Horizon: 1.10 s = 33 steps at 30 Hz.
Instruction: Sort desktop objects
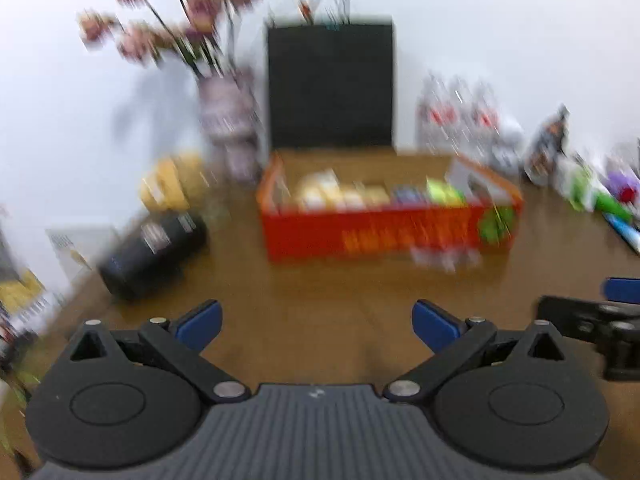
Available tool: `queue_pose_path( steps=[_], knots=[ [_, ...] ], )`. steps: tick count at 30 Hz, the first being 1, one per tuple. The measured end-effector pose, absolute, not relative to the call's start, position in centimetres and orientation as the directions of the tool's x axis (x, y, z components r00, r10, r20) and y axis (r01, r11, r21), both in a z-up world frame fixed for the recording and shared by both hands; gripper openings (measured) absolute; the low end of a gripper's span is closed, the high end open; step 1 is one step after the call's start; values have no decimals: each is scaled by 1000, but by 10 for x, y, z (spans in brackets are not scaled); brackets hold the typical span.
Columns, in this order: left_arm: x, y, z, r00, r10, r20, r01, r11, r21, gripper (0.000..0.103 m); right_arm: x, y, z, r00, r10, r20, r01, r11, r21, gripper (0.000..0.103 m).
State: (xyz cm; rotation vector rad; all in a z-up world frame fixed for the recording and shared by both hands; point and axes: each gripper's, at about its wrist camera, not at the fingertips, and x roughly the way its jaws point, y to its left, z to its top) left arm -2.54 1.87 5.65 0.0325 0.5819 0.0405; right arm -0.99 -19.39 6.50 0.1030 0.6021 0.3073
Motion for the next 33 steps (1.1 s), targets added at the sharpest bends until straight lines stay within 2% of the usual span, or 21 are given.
queue_pose_path(
  steps=[7, 13, 18, 33],
  knots=[
    [-20, 20, 21, 815, 36, -578, -24, 999, 30, 103, -8, -176, 36, 790, 214, -574, -228, 972, 49, 103],
    [-15, 22, 6, 780, 34, -624, -17, 999, 33, 103, 0, -173, 12, 737, 217, -640, -226, 972, 69, 103],
    [-14, 20, 1, 771, 58, -634, -30, 998, 55, 103, 2, -172, 6, 739, 207, -642, -221, 974, 60, 103],
    [-11, 26, 0, 762, 40, -646, -42, 999, 12, 103, 3, -167, 4, 744, 173, -645, -211, 977, 18, 103]
  ],
)
